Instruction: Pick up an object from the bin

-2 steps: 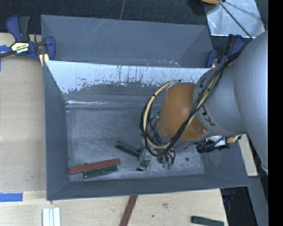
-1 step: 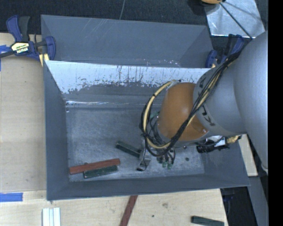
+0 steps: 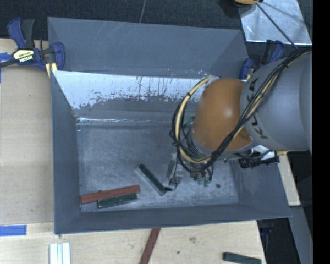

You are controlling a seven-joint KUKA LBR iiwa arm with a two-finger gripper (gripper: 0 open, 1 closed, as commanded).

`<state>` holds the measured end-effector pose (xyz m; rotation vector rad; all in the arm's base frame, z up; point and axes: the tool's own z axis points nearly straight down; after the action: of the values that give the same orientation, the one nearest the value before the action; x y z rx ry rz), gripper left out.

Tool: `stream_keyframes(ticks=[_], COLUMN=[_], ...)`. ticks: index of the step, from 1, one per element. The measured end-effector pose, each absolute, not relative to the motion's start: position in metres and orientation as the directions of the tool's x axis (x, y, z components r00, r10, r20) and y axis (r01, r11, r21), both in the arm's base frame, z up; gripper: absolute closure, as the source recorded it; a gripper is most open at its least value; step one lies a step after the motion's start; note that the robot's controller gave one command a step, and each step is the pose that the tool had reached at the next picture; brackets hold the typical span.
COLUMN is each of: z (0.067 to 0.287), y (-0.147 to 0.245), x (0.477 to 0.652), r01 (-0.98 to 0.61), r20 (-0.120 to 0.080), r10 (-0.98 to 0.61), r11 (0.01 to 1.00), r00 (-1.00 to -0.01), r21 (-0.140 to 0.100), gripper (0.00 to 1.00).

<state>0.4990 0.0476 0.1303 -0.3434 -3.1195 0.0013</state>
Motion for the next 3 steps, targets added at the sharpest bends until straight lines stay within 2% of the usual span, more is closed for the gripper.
stream_keyframes(ticks=[1,2,3], z=[0.113,0.110,0.082], y=[0.053,0.053,0.113], x=[0.528,0.529,0.518], r01=[0.275,0.277,0.034], r20=[-0.001,-0.001,0.001], r10=[0.275,0.277,0.034], r11=[0.962,0.961,0.999], r00=[-0.962,-0.961,-0.999], r21=[0.000,0.000,0.000], gripper=[0.00,0.00,1.00])
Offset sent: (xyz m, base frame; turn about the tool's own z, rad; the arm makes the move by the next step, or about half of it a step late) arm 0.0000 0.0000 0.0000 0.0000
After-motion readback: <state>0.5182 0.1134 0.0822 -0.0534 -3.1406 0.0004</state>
